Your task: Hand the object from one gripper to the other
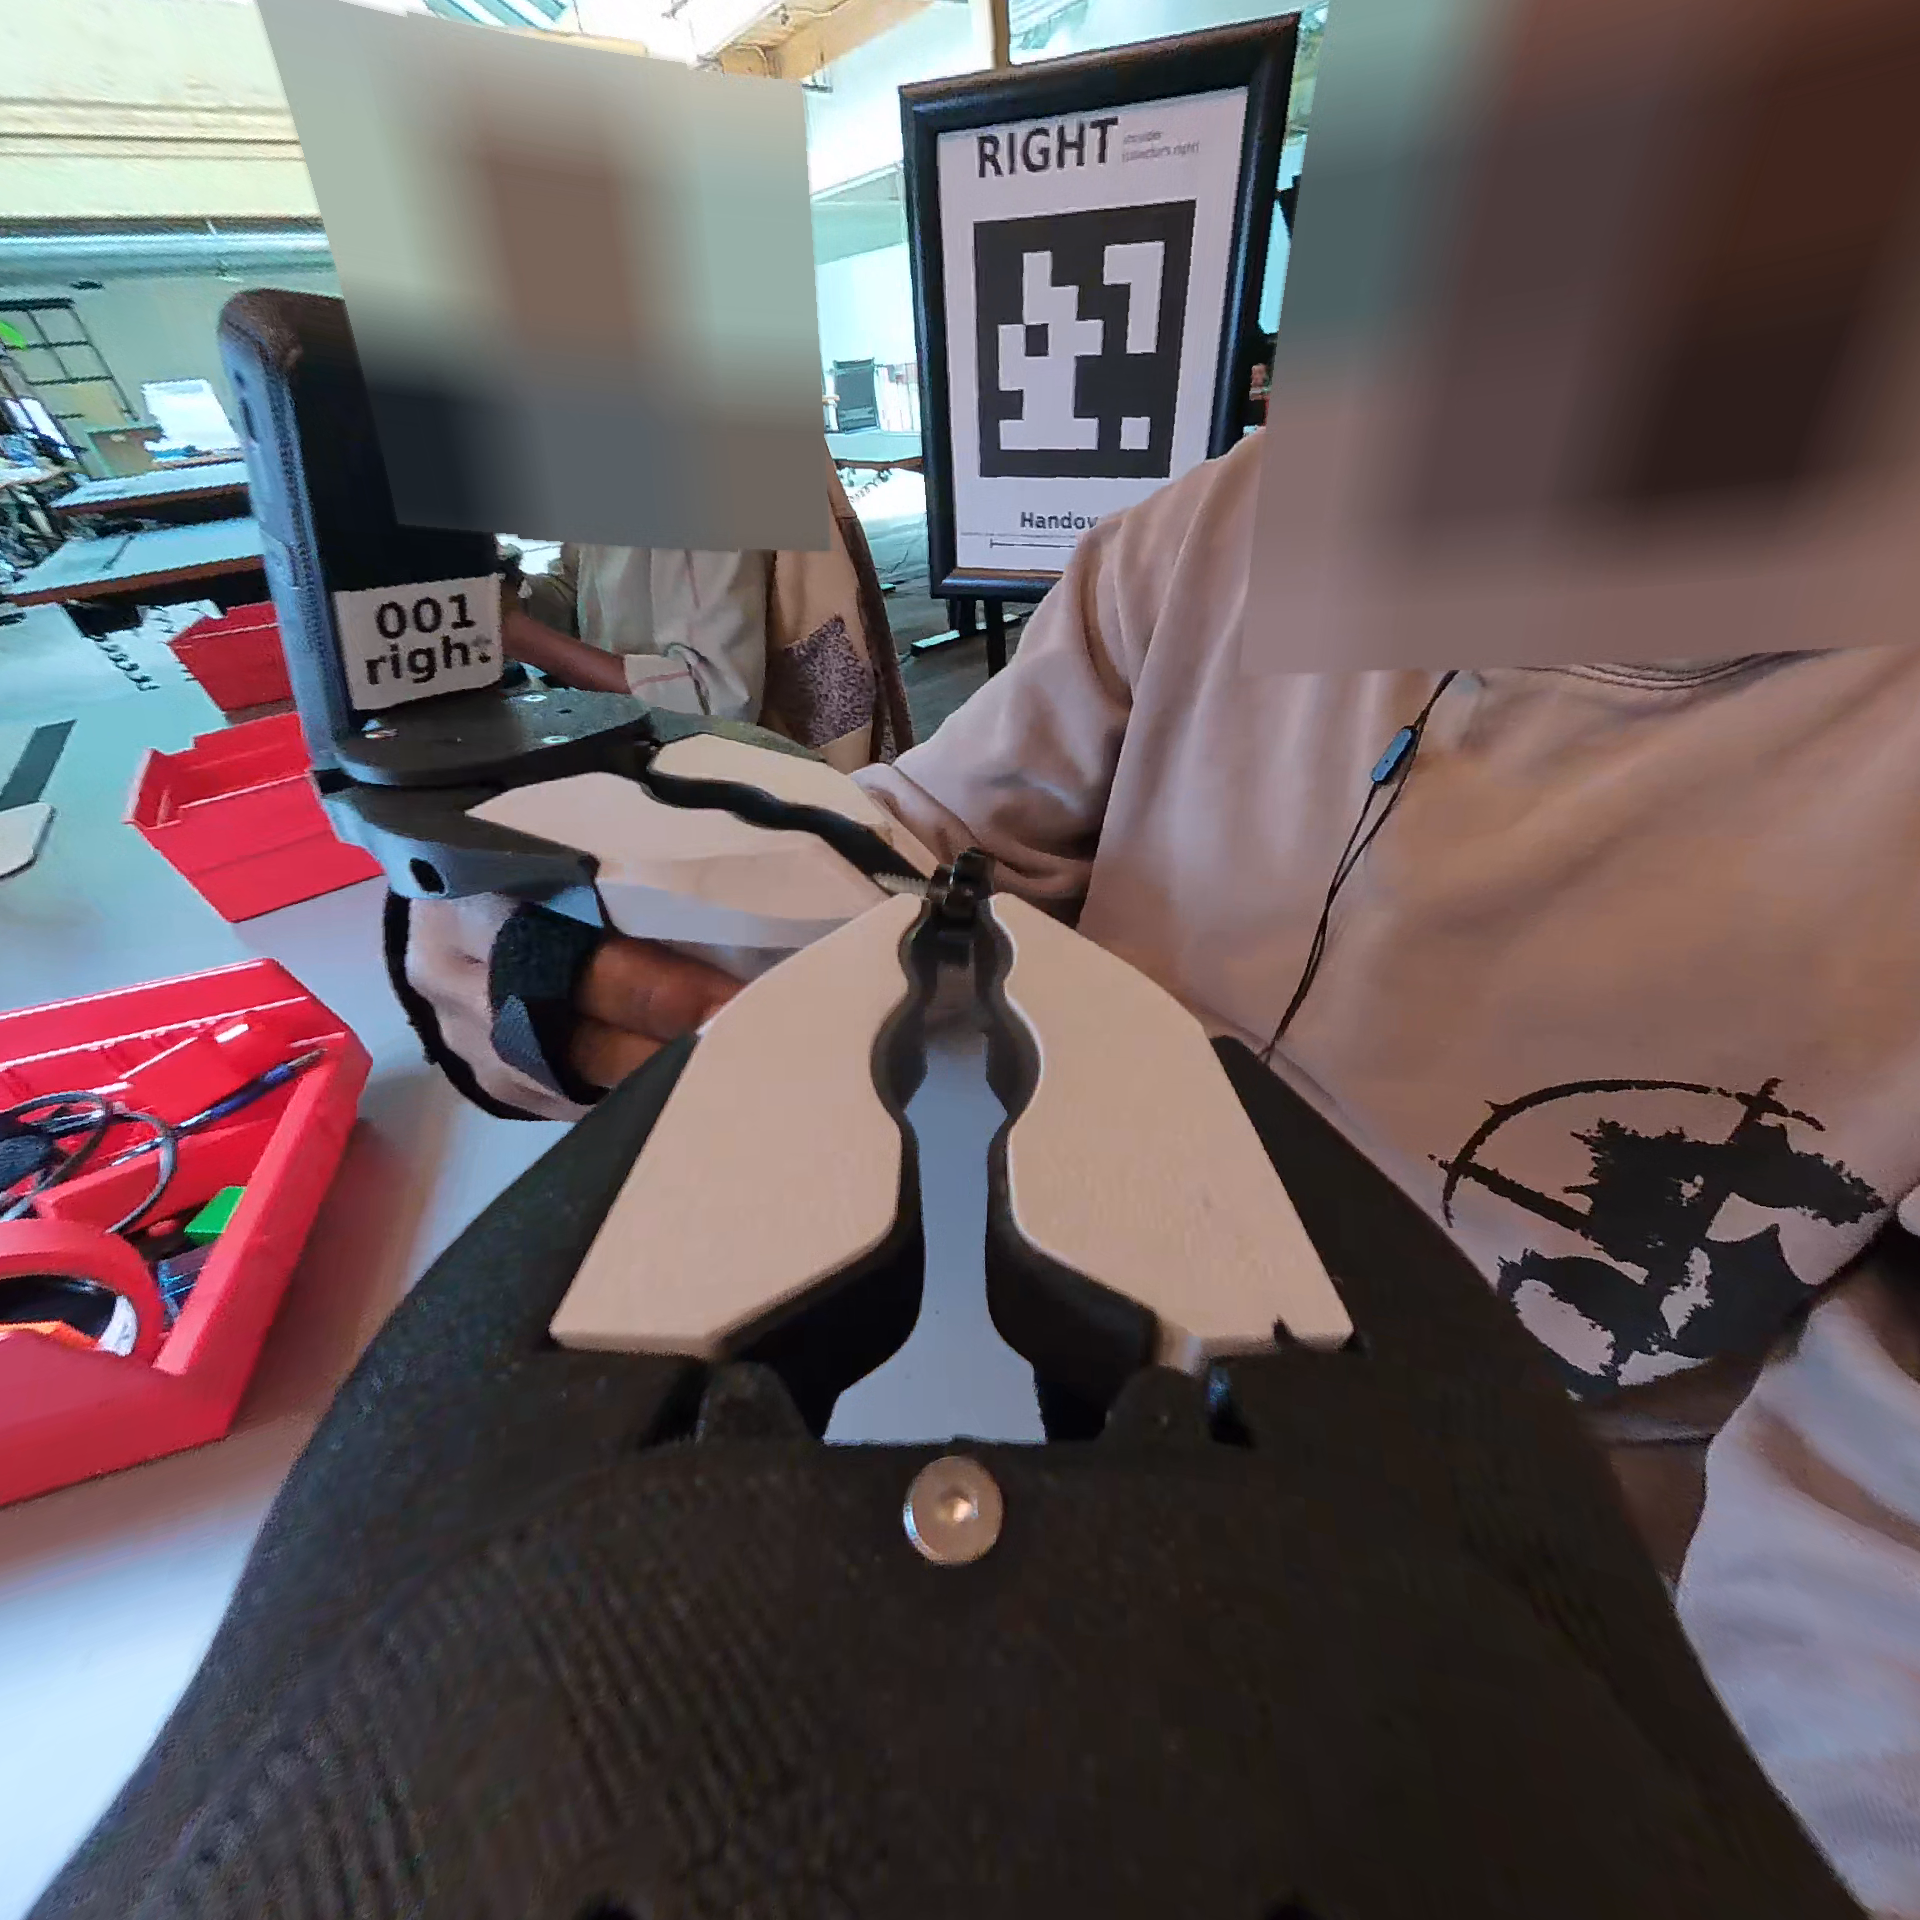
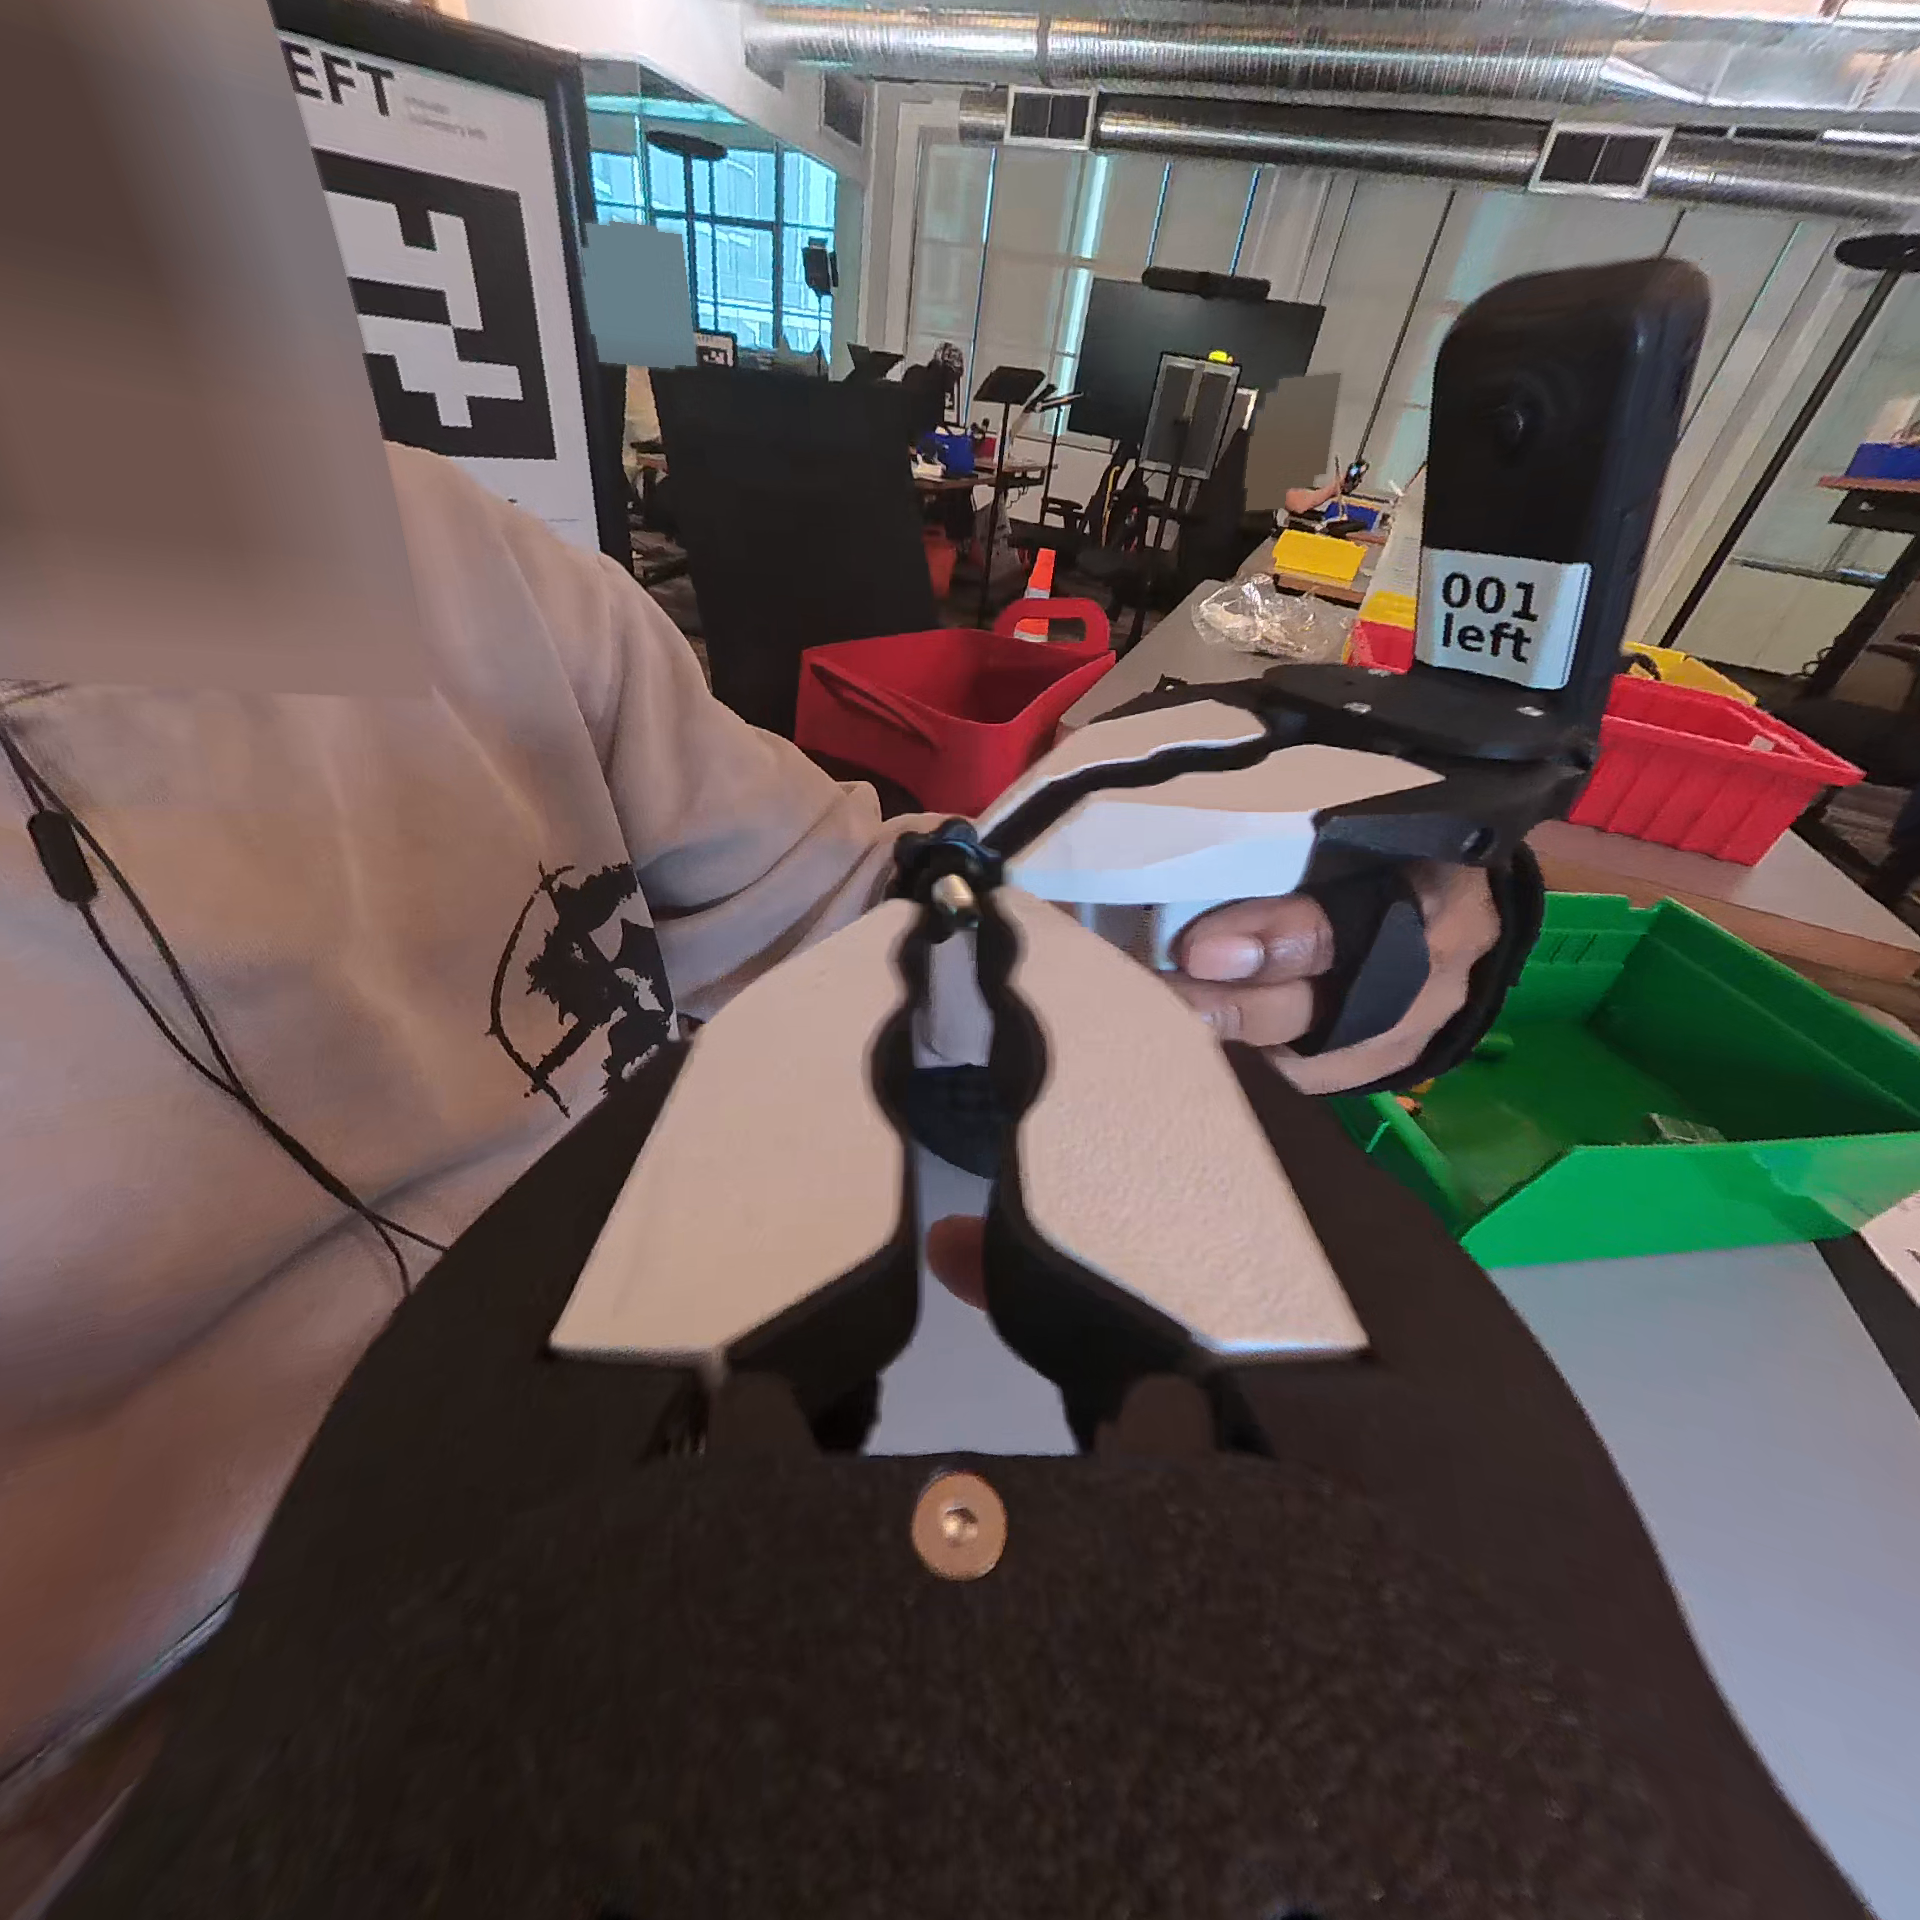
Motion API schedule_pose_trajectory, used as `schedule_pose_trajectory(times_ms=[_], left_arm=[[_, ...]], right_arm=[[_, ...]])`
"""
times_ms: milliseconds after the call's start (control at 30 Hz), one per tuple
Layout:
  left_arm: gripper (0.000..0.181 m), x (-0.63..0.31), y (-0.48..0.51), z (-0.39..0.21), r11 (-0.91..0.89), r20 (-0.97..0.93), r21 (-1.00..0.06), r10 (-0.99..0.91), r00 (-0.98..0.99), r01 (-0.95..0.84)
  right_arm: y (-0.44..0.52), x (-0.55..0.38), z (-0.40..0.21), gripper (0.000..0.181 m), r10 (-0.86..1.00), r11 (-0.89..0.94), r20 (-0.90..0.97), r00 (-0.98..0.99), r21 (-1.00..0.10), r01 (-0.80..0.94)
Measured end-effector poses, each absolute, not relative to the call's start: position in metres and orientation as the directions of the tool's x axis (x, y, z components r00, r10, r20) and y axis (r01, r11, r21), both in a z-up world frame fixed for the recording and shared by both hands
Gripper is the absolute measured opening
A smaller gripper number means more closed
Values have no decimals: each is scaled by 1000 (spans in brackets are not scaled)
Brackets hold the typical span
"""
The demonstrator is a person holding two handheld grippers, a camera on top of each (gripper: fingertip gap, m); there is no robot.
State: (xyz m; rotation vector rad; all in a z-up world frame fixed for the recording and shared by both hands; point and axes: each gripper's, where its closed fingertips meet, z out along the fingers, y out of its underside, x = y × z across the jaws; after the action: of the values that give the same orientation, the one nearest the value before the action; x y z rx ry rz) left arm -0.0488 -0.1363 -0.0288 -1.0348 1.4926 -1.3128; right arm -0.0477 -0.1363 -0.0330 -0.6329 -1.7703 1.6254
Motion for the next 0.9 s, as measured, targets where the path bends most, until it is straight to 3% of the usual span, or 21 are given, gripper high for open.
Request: schedule_pose_trajectory(times_ms=[167,267,467,733,900], left_arm=[[5,-59,-107,-12,104,-107,-994,-991,-84,45],[13,-72,-71,11,164,-137,-978,-970,203,127],[21,-73,-45,29,313,-218,-944,-832,511,106],[18,-60,-40,27,439,-373,-897,-681,630,-57],[13,-62,-49,31,454,-401,-888,-693,599,-69]], right_arm=[[-111,-57,-14,5,836,131,198,-511,-978,-164],[-79,-60,8,5,930,165,242,-277,-948,-274],[-28,-48,36,5,920,377,274,282,-819,-433],[-41,-63,24,5,957,274,180,228,-823,-498],[-51,-64,25,5,935,349,266,235,-809,-472]])
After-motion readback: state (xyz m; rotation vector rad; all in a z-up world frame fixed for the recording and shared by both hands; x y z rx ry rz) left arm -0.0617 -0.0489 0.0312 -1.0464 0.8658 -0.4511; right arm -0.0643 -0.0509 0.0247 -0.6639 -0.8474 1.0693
